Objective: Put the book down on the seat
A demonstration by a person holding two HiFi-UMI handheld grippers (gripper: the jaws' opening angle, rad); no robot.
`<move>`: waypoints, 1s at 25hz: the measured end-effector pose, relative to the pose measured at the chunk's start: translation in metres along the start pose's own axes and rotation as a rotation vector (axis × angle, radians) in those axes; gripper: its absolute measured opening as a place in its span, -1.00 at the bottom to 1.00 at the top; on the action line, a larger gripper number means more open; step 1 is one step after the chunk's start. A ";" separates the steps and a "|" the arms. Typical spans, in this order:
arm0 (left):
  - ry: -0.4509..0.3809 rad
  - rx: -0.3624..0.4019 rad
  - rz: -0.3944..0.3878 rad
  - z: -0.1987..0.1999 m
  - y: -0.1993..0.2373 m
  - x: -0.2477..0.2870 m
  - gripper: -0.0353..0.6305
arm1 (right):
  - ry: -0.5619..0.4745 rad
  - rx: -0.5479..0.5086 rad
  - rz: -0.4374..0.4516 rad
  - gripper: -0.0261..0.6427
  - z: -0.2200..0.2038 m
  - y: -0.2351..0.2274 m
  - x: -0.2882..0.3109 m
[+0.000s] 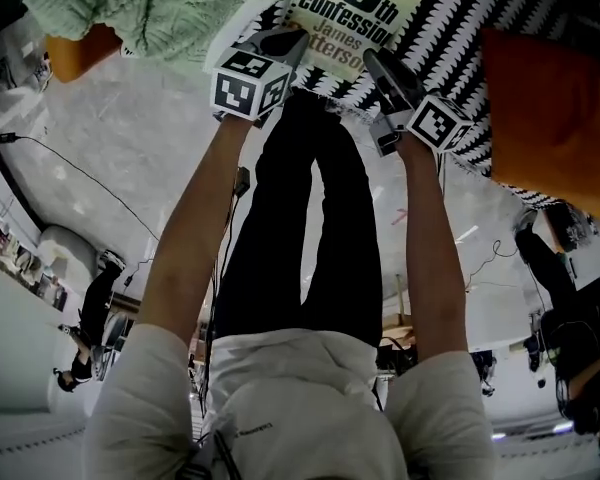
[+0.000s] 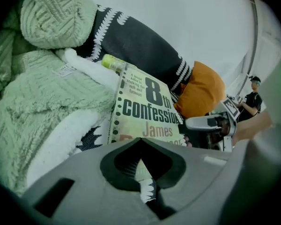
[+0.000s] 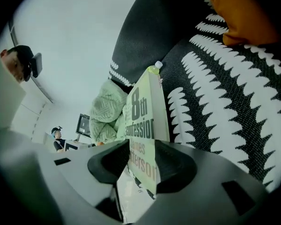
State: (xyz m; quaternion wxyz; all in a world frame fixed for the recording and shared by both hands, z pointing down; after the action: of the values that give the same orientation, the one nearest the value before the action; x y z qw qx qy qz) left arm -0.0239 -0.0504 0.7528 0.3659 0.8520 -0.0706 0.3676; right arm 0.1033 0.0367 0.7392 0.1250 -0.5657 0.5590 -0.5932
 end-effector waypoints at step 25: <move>-0.045 0.085 0.025 0.056 -0.108 -0.083 -0.87 | -0.093 -0.097 -0.074 -0.43 0.029 0.093 -0.087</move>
State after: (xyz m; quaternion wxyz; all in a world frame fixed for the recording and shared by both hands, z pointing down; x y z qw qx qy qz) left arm -0.0091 -0.0226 0.6086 0.3230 0.8740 -0.0736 0.3554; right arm 0.1102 0.0579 0.6104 0.1013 -0.6183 0.5594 -0.5427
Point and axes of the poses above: the fingertips, and each gripper's own axes: x forward along the fingers, y to its left, z out of its top, the point moved 3 cm from there along -x, backward along the fingers, and after that the axes turned 5 degrees about -z, right-handed, at the moved point
